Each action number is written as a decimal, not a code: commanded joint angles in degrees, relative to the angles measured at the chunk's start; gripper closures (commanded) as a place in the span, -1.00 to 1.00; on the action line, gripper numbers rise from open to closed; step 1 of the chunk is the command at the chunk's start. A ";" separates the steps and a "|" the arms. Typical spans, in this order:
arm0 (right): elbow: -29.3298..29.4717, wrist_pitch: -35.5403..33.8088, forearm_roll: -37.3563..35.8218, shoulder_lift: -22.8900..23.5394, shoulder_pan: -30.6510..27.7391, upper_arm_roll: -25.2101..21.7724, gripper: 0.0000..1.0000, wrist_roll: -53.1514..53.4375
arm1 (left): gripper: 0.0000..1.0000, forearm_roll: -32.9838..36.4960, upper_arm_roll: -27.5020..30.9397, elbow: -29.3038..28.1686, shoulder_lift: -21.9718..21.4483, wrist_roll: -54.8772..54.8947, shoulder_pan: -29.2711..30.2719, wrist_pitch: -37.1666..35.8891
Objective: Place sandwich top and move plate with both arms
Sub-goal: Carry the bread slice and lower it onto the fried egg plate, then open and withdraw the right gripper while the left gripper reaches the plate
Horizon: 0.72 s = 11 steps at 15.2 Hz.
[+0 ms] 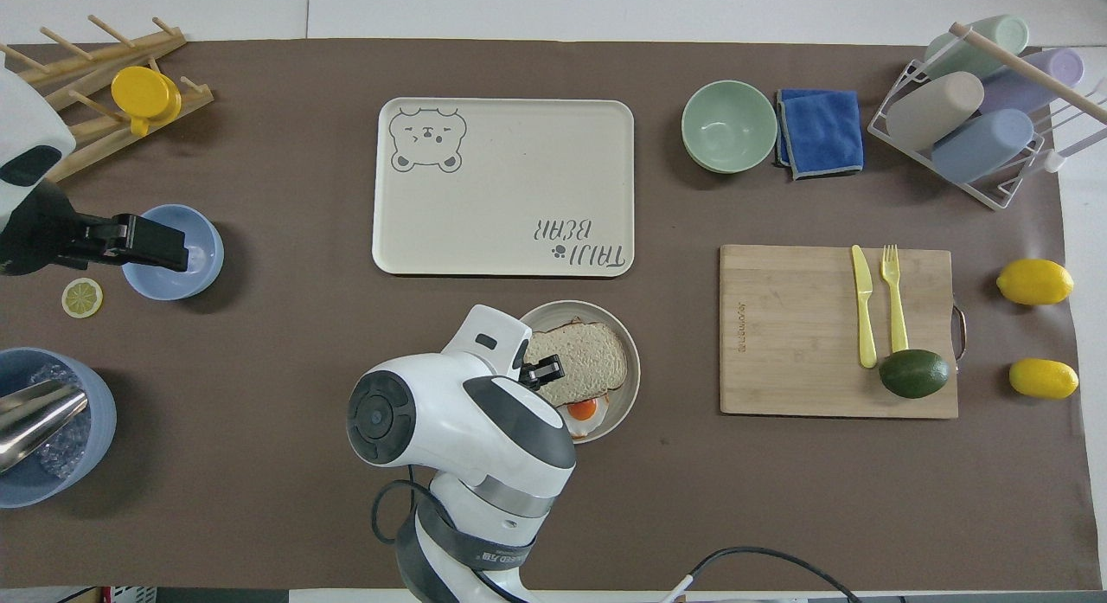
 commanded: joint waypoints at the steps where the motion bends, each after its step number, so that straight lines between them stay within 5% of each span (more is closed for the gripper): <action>1: -0.63 1.13 3.14 -3.47 -2.70 0.42 -1.00 0.47 | -1.00 0.01 -0.02 -1.10 -1.06 0.39 0.33 -0.35; 6: -0.72 -9.74 10.44 -17.16 -14.30 0.25 -1.00 -5.31 | -1.00 0.01 -0.11 -1.10 -1.06 0.48 0.07 -0.35; 11: -0.46 -18.98 12.19 -24.04 -30.99 -0.10 -1.00 -20.94 | -1.00 0.01 0.07 -1.10 -1.06 0.39 0.33 -0.35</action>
